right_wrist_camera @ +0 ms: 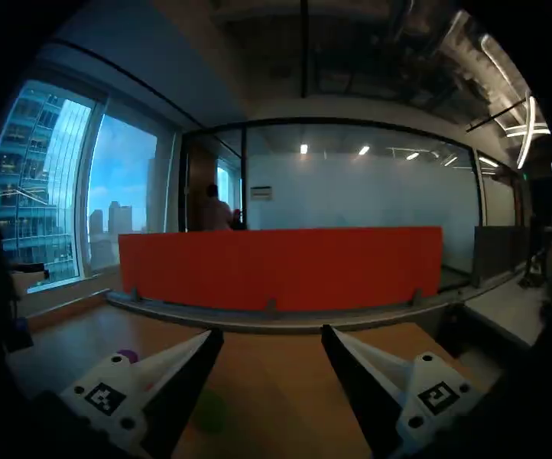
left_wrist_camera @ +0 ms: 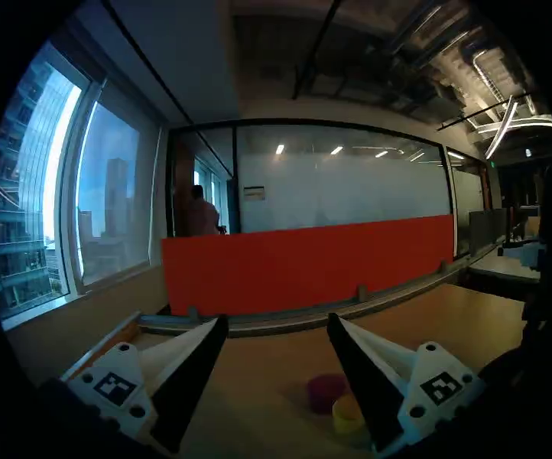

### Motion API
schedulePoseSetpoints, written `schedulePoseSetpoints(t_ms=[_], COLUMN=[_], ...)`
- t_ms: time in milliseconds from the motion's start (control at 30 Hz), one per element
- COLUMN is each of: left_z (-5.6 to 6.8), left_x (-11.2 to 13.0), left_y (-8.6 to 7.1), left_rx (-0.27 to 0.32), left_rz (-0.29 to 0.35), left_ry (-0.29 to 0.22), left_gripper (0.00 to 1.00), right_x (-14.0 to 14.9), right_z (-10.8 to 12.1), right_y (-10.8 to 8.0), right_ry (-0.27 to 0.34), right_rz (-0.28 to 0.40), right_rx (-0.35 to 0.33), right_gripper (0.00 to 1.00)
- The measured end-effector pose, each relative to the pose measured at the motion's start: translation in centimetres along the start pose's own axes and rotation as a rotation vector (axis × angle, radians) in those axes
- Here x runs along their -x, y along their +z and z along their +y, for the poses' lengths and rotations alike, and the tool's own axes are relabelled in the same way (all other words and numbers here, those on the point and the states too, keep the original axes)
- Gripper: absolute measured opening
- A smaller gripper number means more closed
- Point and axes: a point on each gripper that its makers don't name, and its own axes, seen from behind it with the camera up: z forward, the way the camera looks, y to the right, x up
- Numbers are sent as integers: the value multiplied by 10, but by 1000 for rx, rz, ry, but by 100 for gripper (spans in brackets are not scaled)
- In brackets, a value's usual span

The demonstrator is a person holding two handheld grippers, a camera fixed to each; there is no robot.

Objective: Pour water

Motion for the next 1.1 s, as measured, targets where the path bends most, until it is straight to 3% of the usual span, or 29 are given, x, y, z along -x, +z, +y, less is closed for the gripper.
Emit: schedulePoseSetpoints(t_ms=[133, 400, 700, 1100], left_z=[5, 17, 43, 73], left_x=[-16, -19, -12, -22], left_y=[3, 7, 6, -7], left_rx=[19, 74, 212, 385], left_rz=[6, -12, -24, -1], left_ry=[5, 26, 14, -27], left_gripper=[96, 96, 96, 96], right_x=[-11, -12, -10, -16], right_z=[0, -9, -27, -48], right_y=[-1, 0, -1, -5], right_ry=[-6, 12, -14, -6], right_rz=[4, -16, -38, -39], right_rx=[-1, -61, -198, -352], right_gripper=[100, 100, 100, 100])
